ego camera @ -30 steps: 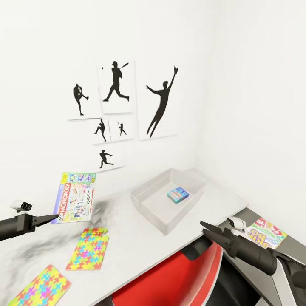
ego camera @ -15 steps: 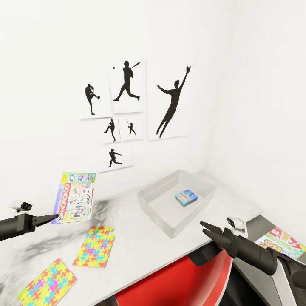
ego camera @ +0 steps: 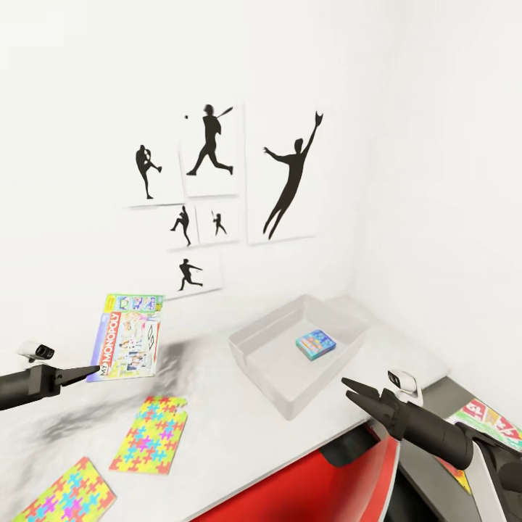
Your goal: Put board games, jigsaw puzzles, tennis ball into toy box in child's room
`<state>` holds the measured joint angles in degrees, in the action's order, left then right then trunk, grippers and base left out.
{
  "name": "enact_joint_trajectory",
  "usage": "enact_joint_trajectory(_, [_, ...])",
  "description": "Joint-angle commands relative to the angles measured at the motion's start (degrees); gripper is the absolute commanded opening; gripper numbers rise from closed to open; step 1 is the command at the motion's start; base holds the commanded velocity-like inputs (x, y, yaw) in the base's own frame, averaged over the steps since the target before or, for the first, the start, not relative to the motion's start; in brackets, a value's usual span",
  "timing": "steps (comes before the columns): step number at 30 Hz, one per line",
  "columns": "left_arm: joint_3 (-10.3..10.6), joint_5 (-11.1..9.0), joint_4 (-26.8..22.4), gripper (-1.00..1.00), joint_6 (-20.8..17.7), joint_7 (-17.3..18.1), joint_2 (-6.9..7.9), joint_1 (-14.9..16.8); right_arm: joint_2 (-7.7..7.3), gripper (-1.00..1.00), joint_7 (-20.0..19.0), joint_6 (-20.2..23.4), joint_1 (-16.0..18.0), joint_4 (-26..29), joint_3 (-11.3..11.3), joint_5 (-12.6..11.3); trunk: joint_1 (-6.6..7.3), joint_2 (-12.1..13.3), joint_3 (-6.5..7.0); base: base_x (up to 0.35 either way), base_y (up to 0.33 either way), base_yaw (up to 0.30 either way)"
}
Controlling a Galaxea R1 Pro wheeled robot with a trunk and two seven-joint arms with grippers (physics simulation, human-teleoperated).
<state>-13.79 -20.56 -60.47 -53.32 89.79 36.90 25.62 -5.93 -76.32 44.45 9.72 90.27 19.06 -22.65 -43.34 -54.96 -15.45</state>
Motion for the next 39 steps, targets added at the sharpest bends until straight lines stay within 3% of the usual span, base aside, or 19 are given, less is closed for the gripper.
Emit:
enact_joint_trajectory(1, [0.0,0.0,0.0,-1.00,-0.6,0.2,0.02,0.0,-0.02,1.00,-0.1,0.4,0.0,0.0,0.0,-0.2,-0.02,0.0,-0.08,0.110,-0.097,0.000])
enact_joint_trajectory(39, [0.1,0.0,0.0,-1.00,-0.6,0.2,0.02,0.0,-0.12,1.00,0.0,-0.1,0.0,-0.2,0.1,-0.2,-0.02,0.0,0.14,0.043,-0.006,-0.016])
